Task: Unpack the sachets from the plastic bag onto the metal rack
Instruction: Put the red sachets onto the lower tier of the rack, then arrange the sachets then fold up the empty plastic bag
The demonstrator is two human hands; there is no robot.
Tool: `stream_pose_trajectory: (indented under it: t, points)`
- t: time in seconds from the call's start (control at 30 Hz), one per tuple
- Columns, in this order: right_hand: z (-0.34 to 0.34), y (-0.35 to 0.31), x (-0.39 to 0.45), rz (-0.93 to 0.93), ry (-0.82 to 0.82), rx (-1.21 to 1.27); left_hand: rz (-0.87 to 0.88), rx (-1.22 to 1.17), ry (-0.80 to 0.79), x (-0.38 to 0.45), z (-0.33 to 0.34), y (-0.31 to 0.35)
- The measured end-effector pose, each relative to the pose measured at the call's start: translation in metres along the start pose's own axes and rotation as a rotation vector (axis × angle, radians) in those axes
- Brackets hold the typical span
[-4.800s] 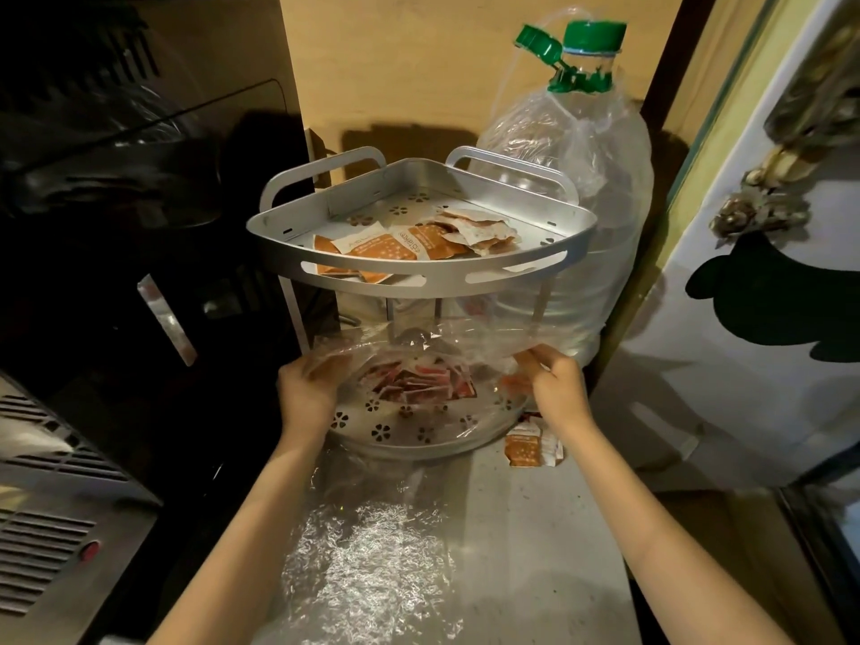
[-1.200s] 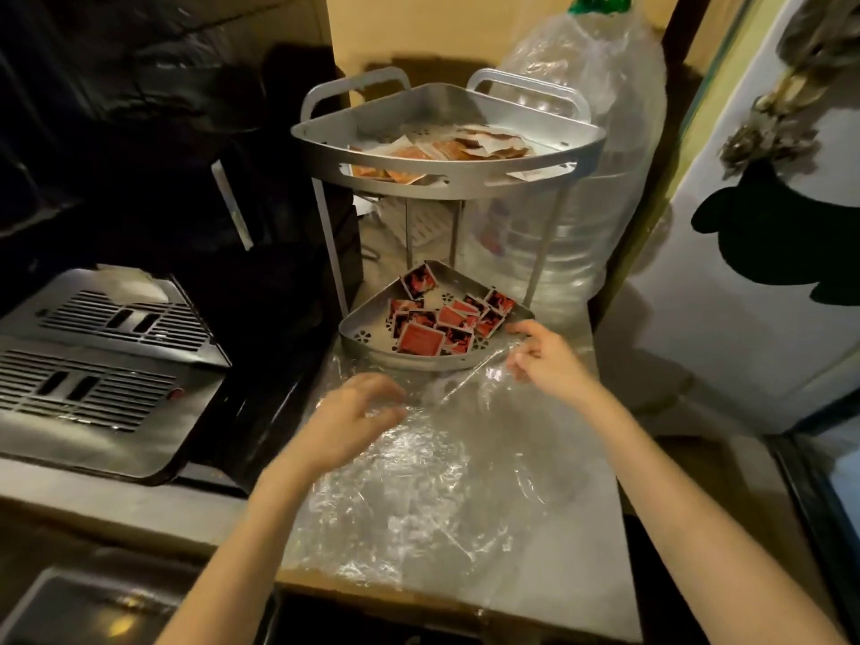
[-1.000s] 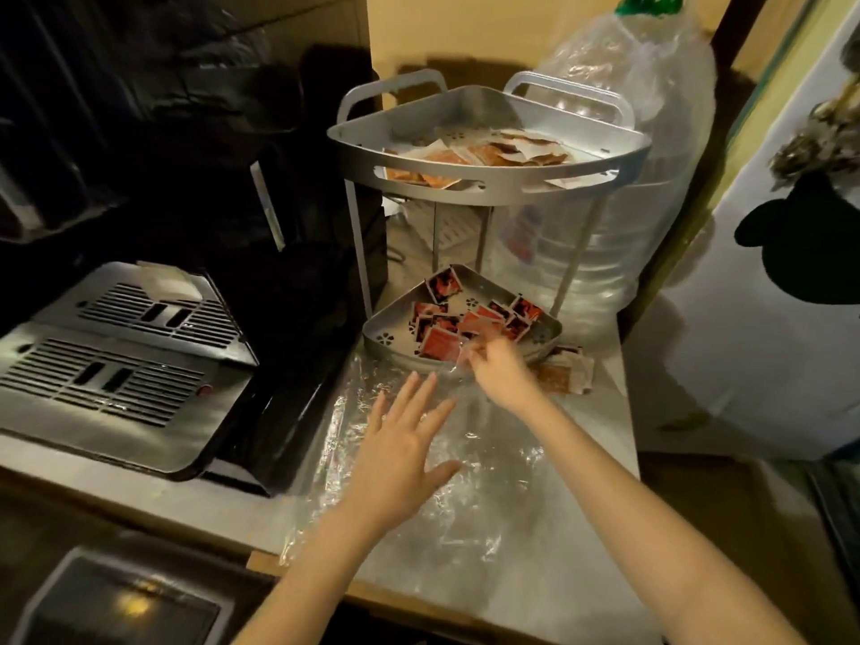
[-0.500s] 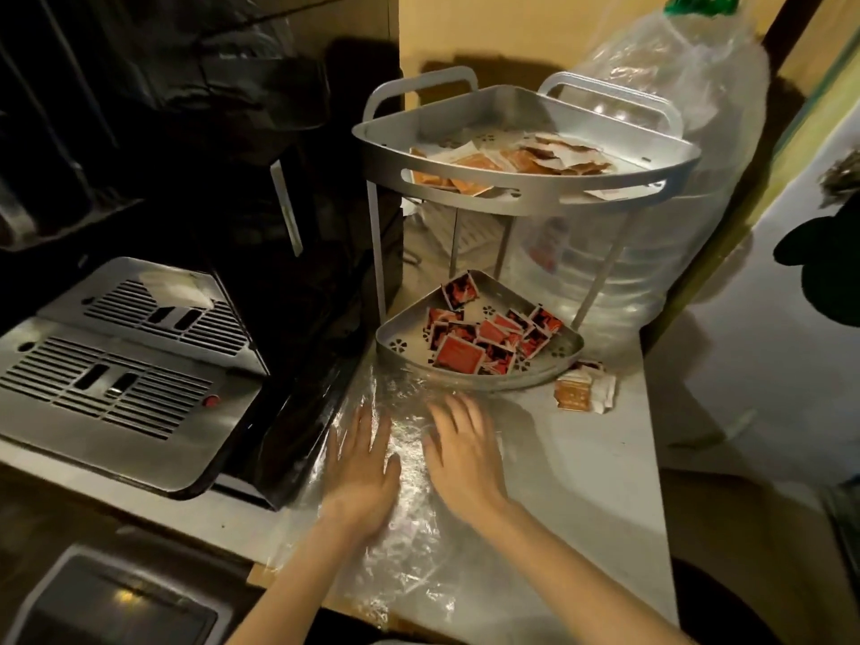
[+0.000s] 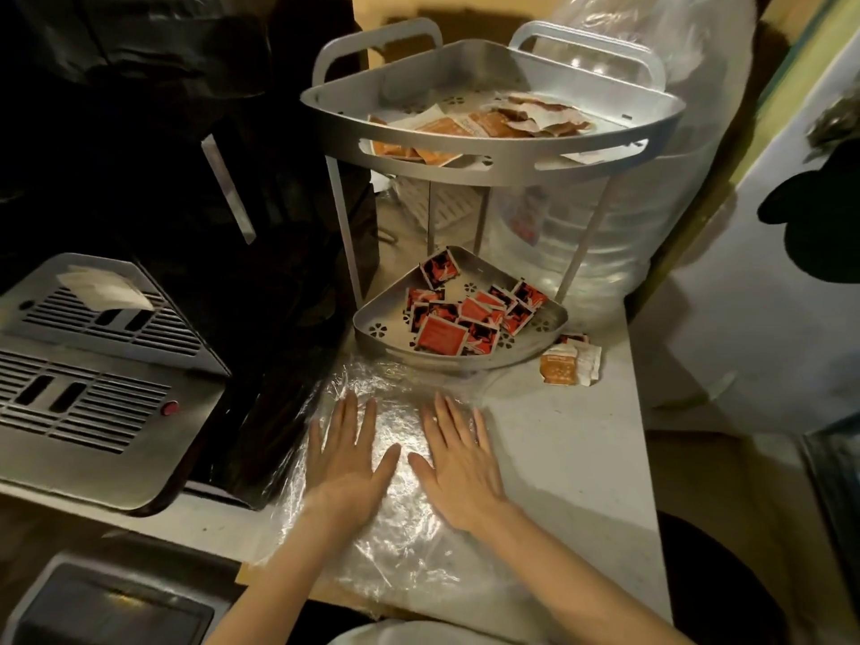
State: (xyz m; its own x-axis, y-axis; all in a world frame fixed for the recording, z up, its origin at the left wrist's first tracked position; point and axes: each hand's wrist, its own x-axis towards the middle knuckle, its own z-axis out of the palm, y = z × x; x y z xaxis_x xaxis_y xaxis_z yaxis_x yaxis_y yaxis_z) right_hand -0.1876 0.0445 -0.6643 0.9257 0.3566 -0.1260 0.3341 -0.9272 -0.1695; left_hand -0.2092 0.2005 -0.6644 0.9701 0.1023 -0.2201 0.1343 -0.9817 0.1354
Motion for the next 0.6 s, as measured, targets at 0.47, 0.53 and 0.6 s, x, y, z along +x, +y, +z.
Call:
stream_pose_trajectory:
  t: [0.47,0.53,0.6]
  points:
    - [-0.045,0.064,0.003,0.104,0.245,0.842,-0.086,0.171,-0.317,0.025,-0.071,0.066]
    - [-0.053,0.088,0.006,0.148,0.318,0.784,0.012,0.230,-0.216,0.021,-0.088,0.098]
    - [-0.059,0.113,0.009,0.180,0.365,0.750,0.162,0.166,-0.107,0.021,-0.098,0.131]
